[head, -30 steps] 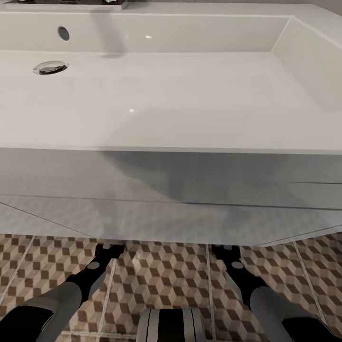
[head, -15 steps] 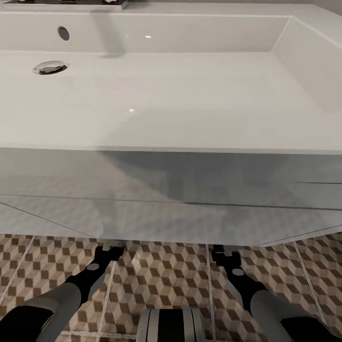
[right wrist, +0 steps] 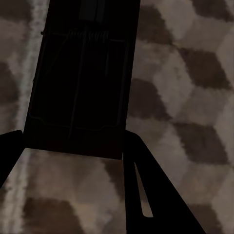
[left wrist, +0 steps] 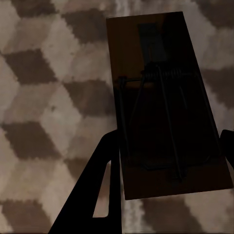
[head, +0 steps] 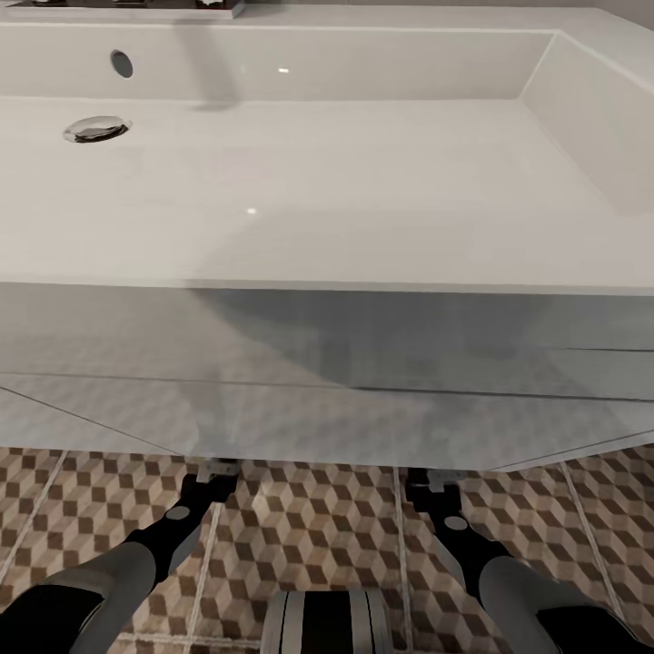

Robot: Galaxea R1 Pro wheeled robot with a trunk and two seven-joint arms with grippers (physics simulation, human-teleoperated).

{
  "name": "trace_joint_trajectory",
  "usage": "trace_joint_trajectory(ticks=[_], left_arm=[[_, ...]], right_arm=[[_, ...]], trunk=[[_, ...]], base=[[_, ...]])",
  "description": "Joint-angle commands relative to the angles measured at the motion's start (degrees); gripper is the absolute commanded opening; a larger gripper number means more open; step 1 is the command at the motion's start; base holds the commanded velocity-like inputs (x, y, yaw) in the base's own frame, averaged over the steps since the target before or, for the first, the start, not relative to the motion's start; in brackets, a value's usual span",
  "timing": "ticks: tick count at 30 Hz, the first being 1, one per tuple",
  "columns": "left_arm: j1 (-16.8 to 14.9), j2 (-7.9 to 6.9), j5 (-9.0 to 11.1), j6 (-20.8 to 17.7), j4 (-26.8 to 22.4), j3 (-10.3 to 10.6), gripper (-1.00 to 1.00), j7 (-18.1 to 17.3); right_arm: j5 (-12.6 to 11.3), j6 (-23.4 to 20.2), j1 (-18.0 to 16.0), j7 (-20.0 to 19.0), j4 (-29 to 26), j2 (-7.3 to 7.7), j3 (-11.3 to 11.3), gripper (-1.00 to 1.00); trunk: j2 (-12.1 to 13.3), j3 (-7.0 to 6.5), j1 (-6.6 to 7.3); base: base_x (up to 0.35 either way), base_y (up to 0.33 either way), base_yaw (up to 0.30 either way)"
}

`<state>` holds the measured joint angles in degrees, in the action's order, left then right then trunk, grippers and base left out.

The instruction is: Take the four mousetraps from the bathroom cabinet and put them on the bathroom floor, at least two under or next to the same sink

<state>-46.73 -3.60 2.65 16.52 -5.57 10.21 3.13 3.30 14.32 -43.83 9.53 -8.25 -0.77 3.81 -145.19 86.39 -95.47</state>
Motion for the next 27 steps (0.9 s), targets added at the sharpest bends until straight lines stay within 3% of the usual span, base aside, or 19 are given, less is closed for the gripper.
trace_joint_trajectory(ticks=[1,16,27], left_arm=[[-0.02,-0.01,0.17,0.18,0.11,0.52,-1.00,0.47],[-0.02,-0.02,0.15,-0.48,1.70,0.59,-1.00,0.40],[-0.02,0.01,0.11,-0.53,1.95,0.53,-1.00,-0.23]], right_arm=[[0.13,0.08,-0.03,0.34,0.07,0.00,0.38,-1.00],[0.11,0.14,-0.03,0.23,1.34,-0.06,0.40,-1.00],[0.13,0.11,-0.03,0.22,2.72,-1.47,0.41,-1.00]], trunk=[[-0.01,0.03,0.01],[-0.01,0.03,0.01],[-0.01,0.03,0.01]], base=[[0.000,0.000,0.000],[0.000,0.000,0.000],[0.000,0.000,0.000]])
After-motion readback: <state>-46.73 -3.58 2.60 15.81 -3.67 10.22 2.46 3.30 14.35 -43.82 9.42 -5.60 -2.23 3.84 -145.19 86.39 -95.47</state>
